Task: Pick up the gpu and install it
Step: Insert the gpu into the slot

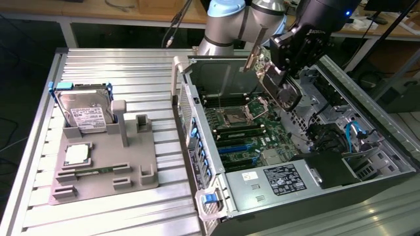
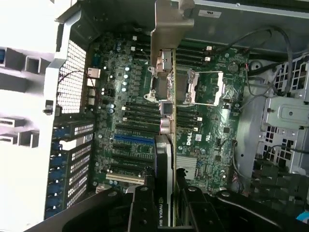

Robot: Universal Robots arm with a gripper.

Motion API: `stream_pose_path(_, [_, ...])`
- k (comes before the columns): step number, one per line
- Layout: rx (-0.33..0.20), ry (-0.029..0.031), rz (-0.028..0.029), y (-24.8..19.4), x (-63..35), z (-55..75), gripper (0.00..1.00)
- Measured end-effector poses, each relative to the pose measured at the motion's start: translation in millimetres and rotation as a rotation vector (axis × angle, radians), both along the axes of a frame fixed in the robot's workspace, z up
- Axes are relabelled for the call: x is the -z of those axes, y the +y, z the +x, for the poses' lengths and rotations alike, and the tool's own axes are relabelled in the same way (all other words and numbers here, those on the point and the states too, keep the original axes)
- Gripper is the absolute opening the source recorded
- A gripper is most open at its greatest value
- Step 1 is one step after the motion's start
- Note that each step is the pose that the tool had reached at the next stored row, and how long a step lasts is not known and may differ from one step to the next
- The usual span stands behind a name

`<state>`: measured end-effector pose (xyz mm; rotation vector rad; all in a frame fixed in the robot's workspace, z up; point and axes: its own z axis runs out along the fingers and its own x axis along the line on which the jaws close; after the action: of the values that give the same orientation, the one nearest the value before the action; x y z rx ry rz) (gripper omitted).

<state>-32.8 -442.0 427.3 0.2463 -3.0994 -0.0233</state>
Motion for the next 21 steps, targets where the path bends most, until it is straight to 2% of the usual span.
stream_pose_path(10, [-0.177, 0.0000, 0.0000, 0.0, 0.9, 0.4, 0.27])
stream_pose_path(14, [-0.279, 0.0000, 0.0001, 0.0, 1.6, 0.5, 0.27])
stream_pose_path(21, [-0.411, 0.0000, 0.0001, 0.0, 2.4, 0.8, 0.27])
